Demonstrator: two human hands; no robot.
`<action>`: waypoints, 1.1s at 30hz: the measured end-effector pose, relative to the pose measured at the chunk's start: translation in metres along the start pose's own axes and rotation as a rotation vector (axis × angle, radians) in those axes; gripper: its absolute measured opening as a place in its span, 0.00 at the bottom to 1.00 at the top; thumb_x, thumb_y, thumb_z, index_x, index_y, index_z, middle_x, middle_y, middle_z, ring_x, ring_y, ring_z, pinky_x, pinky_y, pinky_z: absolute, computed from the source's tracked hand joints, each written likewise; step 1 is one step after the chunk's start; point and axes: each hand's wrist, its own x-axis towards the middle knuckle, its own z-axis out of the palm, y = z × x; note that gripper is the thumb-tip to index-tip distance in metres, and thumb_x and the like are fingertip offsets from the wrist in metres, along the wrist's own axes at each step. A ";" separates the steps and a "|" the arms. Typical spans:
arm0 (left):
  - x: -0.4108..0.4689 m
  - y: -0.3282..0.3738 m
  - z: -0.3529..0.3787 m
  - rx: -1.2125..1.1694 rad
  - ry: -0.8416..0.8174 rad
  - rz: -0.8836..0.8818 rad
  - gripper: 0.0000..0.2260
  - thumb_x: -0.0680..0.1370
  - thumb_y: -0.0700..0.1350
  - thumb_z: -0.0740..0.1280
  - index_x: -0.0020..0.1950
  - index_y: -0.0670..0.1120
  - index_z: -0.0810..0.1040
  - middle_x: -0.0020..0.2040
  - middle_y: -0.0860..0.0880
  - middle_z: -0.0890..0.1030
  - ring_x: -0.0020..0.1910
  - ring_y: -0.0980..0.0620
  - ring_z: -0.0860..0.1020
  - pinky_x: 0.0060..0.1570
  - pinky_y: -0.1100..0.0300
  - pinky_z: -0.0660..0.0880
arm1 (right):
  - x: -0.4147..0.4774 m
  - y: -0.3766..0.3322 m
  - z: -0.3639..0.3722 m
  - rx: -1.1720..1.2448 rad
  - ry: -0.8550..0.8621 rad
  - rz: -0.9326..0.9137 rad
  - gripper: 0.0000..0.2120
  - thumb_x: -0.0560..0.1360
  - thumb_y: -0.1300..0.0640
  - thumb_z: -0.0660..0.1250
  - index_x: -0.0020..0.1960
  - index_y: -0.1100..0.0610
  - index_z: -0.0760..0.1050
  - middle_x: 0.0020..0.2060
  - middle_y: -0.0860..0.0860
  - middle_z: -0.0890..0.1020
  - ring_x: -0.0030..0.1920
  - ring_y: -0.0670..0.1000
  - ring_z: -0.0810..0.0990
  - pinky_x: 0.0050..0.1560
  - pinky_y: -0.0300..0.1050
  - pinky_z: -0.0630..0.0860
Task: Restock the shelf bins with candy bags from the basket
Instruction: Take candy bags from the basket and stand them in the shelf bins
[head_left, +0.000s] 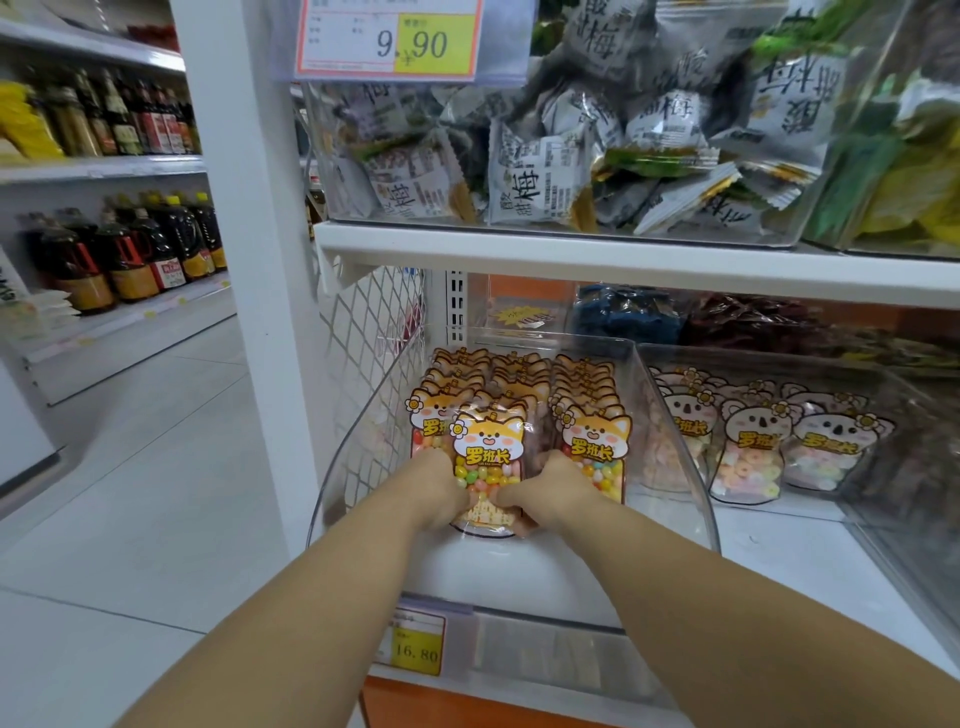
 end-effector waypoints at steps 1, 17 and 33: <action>0.001 -0.001 0.000 0.001 -0.006 0.007 0.15 0.79 0.46 0.70 0.65 0.45 0.78 0.58 0.45 0.81 0.56 0.45 0.79 0.60 0.54 0.75 | 0.000 0.002 0.001 -0.016 0.015 -0.013 0.24 0.69 0.59 0.78 0.59 0.59 0.71 0.48 0.57 0.82 0.38 0.54 0.83 0.36 0.47 0.83; 0.025 0.021 0.005 0.402 0.081 -0.082 0.25 0.77 0.62 0.68 0.69 0.49 0.74 0.62 0.47 0.79 0.61 0.43 0.78 0.50 0.54 0.72 | -0.008 0.001 -0.003 -0.413 0.342 -0.115 0.39 0.74 0.51 0.73 0.77 0.51 0.55 0.58 0.53 0.80 0.59 0.58 0.80 0.49 0.49 0.75; -0.004 0.018 0.001 -0.263 -0.038 0.100 0.12 0.78 0.49 0.70 0.40 0.43 0.85 0.43 0.48 0.87 0.40 0.51 0.82 0.34 0.63 0.73 | -0.010 0.015 -0.013 -0.542 0.335 -0.103 0.23 0.75 0.60 0.68 0.67 0.60 0.64 0.62 0.61 0.76 0.65 0.62 0.73 0.58 0.55 0.74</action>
